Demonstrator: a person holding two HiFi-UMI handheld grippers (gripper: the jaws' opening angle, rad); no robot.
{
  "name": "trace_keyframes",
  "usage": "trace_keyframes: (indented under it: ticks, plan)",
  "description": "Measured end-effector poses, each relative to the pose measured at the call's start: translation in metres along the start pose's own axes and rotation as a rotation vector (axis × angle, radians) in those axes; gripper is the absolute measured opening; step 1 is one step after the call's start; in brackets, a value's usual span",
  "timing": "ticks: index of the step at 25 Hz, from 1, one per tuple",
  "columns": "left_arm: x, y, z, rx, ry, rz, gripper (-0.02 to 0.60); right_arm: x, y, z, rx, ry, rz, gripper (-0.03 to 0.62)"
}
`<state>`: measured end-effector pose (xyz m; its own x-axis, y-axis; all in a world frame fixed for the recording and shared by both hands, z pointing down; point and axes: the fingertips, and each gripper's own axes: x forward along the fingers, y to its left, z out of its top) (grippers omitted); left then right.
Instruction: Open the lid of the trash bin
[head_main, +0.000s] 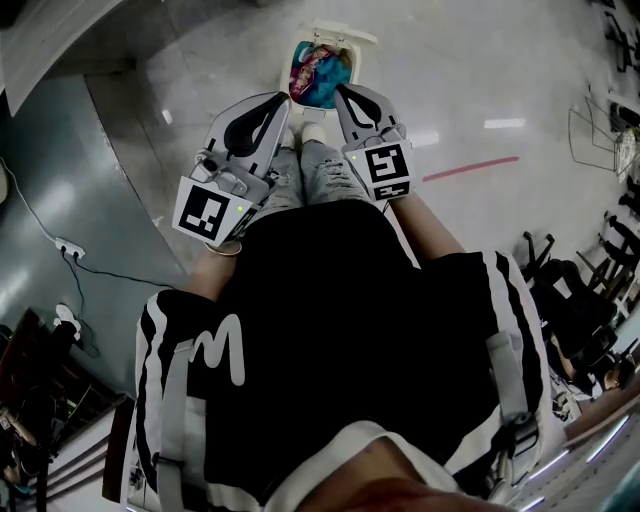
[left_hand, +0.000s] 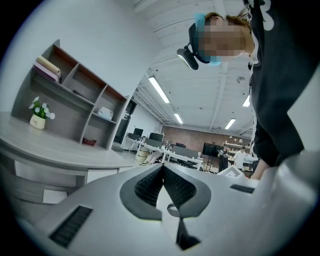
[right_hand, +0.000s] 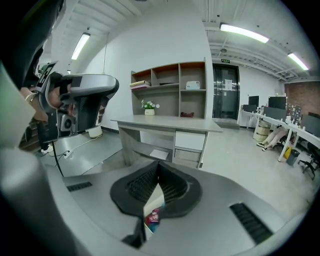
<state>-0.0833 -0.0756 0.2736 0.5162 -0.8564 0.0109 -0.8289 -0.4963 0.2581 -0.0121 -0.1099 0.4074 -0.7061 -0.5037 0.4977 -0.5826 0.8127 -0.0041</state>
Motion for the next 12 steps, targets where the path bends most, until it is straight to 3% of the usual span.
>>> trace_keyframes:
  ticks: [12]
  plan:
    - [-0.005,-0.01,0.012,0.028,-0.016,0.001,0.002,-0.027,0.0,0.032,0.034,-0.078,-0.016,0.009]
